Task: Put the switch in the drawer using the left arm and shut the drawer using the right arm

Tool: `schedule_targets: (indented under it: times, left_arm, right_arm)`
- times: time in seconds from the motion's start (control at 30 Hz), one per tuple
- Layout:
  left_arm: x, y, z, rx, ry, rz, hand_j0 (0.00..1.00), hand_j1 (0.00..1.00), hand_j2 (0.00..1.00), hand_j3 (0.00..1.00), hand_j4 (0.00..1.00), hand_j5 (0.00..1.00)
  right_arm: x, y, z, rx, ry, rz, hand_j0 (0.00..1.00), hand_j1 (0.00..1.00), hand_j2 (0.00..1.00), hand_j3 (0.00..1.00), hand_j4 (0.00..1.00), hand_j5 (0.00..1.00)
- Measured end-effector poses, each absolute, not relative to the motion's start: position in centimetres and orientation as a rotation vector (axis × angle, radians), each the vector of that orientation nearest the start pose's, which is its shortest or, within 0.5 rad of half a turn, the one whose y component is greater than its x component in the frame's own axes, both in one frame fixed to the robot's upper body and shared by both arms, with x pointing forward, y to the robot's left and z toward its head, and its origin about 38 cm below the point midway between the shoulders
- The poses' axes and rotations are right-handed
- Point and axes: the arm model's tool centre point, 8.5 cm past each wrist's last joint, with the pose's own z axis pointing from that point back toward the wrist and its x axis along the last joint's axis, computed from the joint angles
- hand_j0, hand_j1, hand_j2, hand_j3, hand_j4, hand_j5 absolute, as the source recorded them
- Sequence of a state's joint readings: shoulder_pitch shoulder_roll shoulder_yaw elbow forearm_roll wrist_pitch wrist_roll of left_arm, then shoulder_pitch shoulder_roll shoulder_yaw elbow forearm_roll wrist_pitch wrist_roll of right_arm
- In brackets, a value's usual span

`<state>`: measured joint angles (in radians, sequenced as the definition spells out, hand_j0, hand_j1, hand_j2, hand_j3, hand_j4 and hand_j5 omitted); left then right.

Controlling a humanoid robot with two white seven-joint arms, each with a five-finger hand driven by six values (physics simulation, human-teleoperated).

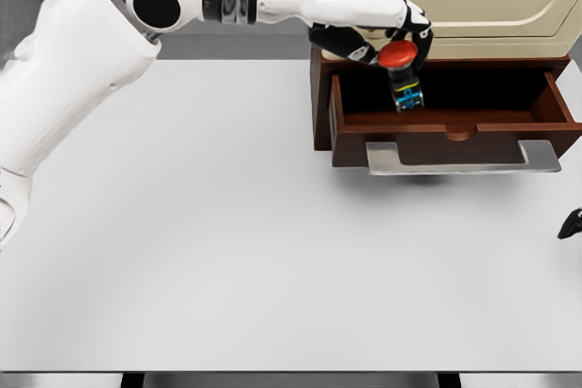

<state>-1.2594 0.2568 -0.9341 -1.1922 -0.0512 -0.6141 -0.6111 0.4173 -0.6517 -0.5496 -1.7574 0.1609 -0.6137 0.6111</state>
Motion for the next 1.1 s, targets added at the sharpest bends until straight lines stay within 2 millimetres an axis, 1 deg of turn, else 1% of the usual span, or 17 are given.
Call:
schedule_targets:
  times: [0.07,0.17,0.43,0.5,0.6,0.67,0.77,0.9,1.1]
  left_arm:
    - [47.9,2.9,37.3,0.031,2.18,2.487,0.35,0.35,0.35,0.35,0.35,0.35]
    - [48.1,2.4,37.2,0.0,2.161,2.5,0.35,0.35,0.35,0.35,0.35,0.35]
    - [48.0,0.9,36.9,-0.04,2.125,2.5,0.35,0.35,0.35,0.35,0.35,0.35]
    - [48.2,0.7,36.8,-0.031,2.146,2.497,0.35,0.35,0.35,0.35,0.35,0.35]
    - [49.0,0.2,35.2,0.024,2.212,2.513,0.35,0.35,0.35,0.35,0.35,0.35]
    - [49.2,-0.1,35.0,0.043,2.246,2.505,0.35,0.35,0.35,0.35,0.35,0.35]
    - [49.2,-0.5,35.0,0.064,2.271,2.494,0.35,0.35,0.35,0.35,0.35,0.35]
    - [49.3,-0.9,34.3,0.097,2.289,2.497,0.35,0.35,0.35,0.35,0.35,0.35]
    - [49.8,-0.8,33.6,0.121,2.318,2.516,0.35,0.35,0.35,0.35,0.35,0.35]
  right_arm:
    - [24.1,-46.1,18.8,-0.515,-1.477,1.368,0.35,0.35,0.35,0.35,0.35,0.35]
    - [24.6,-45.6,18.8,-0.509,-1.489,1.375,0.32,0.32,0.32,0.32,0.32,0.32]
    - [25.9,-43.4,17.7,-0.454,-1.514,1.409,0.32,0.32,0.32,0.32,0.32,0.32]
    - [26.4,-42.9,17.9,-0.45,-1.533,1.416,0.32,0.32,0.32,0.32,0.32,0.32]
    - [26.8,-41.9,17.3,-0.417,-1.55,1.42,0.32,0.32,0.32,0.32,0.32,0.32]
    - [27.0,-41.4,17.1,-0.403,-1.556,1.422,0.31,0.31,0.31,0.31,0.31,0.31]
    - [27.0,-41.1,16.8,-0.389,-1.559,1.424,0.31,0.31,0.31,0.31,0.31,0.31]
    - [27.5,-40.9,17.2,-0.395,-1.574,1.426,0.3,0.3,0.3,0.3,0.3,0.3]
    - [27.4,-40.7,17.0,-0.385,-1.573,1.429,0.3,0.3,0.3,0.3,0.3,0.3]
